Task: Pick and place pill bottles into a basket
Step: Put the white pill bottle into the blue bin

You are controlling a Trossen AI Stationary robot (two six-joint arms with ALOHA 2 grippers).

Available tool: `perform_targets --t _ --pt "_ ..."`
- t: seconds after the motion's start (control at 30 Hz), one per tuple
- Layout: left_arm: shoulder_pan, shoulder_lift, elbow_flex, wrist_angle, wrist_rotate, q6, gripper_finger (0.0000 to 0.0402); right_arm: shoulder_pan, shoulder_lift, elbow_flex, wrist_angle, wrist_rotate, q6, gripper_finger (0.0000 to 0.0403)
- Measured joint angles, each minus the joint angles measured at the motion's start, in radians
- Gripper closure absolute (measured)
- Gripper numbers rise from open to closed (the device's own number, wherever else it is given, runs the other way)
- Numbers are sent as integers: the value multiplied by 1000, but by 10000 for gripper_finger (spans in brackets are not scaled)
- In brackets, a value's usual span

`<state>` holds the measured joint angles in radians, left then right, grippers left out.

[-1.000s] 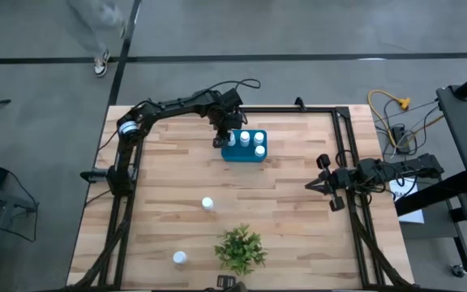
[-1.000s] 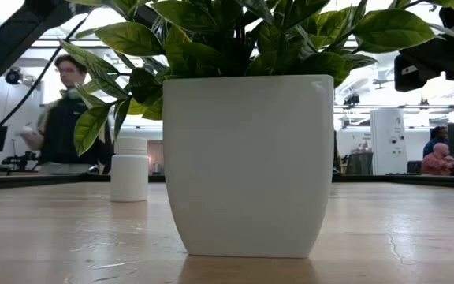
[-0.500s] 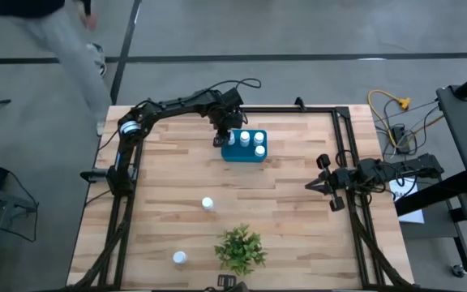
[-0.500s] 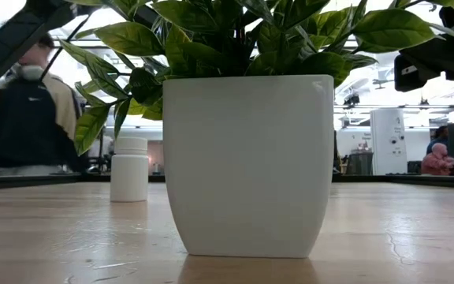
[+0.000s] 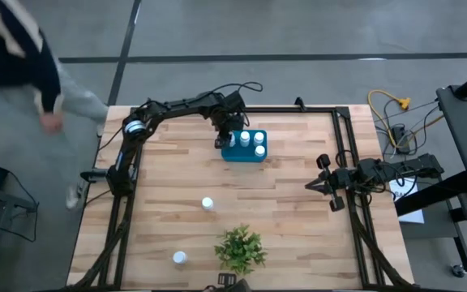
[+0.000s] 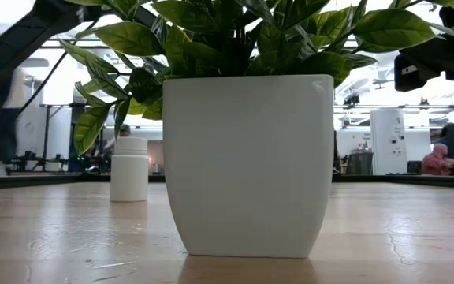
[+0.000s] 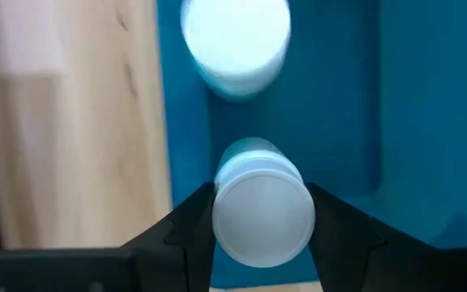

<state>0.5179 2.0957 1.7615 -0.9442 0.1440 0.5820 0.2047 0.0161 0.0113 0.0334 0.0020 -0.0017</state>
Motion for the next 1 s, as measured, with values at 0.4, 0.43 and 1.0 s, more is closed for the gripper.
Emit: perform_targets --t 0.4,0.43,1.0 --pt "0 40 48 -9 -13 1 260 0 -1 0 0 0 0 390" --pt "0 39 48 -9 -13 1 260 0 -1 0 0 0 0 390" --pt "0 34 48 -7 -21 -2 201 0 -1 0 0 0 0 390"
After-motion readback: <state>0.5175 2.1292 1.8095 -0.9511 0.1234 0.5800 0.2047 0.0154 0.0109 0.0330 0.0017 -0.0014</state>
